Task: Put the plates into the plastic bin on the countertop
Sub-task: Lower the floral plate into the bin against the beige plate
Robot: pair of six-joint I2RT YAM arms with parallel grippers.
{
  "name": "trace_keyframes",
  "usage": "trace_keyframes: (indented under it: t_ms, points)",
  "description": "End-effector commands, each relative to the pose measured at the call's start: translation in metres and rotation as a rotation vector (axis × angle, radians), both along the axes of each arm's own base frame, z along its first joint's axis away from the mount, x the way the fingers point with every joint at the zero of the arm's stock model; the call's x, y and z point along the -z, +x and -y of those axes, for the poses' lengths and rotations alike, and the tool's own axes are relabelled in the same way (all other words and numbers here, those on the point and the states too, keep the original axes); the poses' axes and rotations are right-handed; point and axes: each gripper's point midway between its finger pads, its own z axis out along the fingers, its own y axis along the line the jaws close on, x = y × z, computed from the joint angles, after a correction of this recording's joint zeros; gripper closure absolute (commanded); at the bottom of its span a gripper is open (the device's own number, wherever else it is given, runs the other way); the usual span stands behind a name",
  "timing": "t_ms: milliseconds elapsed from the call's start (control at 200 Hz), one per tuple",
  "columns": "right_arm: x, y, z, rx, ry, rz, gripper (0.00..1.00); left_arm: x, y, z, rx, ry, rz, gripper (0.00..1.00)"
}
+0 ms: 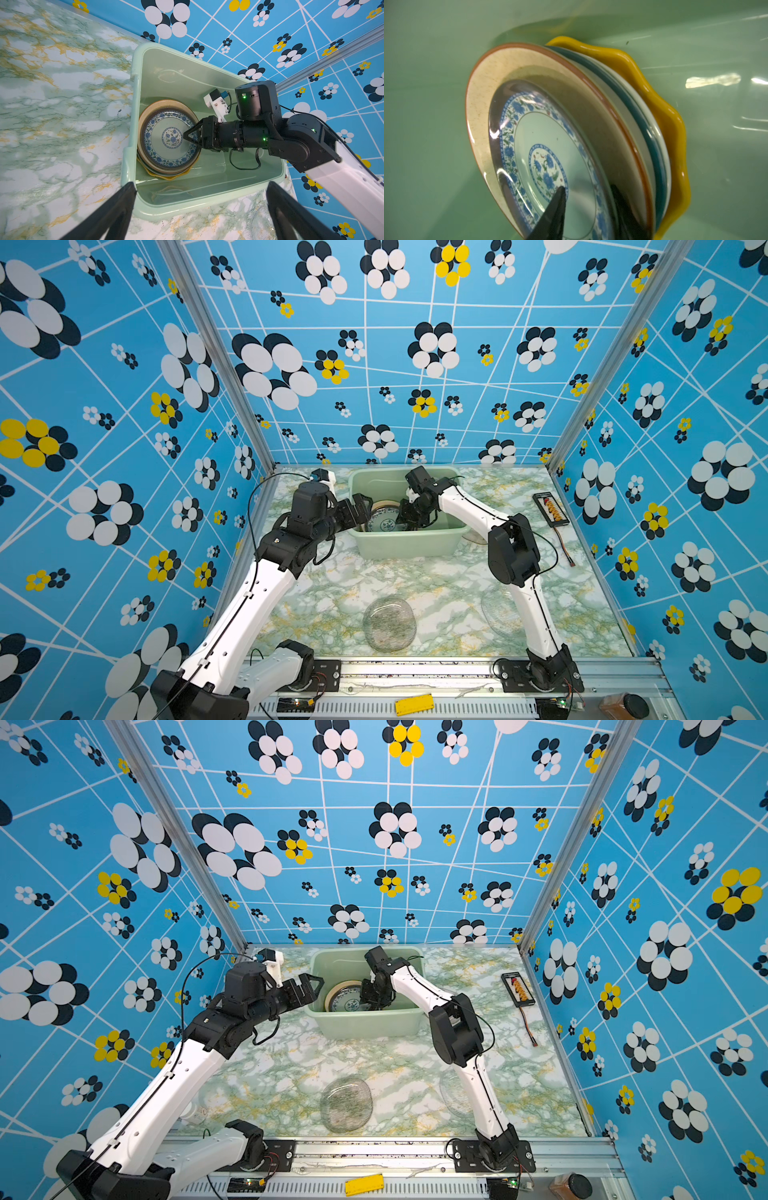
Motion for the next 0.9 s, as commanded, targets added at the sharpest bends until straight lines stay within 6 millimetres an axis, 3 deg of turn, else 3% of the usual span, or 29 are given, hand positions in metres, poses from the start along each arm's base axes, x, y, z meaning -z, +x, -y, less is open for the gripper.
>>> trace_keyframes:
  t_ms: [0,285,560,690,895]
  points:
    - [0.008,-0.006,0.006,-0.022,-0.056,-0.019,0.57,-0.001,0.004,-0.002,-0.010,0.004,0.002,0.01]
    - [-0.003,-0.007,0.003,-0.049,-0.077,0.010,0.25,-0.003,0.004,-0.001,-0.008,-0.003,0.001,0.01]
    - [-0.041,0.000,0.002,-0.071,-0.112,0.101,0.01,-0.008,0.002,-0.002,-0.004,0.000,0.014,0.01]
    - [-0.054,0.001,0.006,-0.091,-0.164,0.138,0.01,-0.013,0.000,-0.002,-0.001,-0.001,0.024,0.01]
    - [-0.056,-0.001,0.020,-0.126,-0.274,0.160,0.01,-0.021,-0.006,-0.006,-0.009,0.003,0.040,0.01]
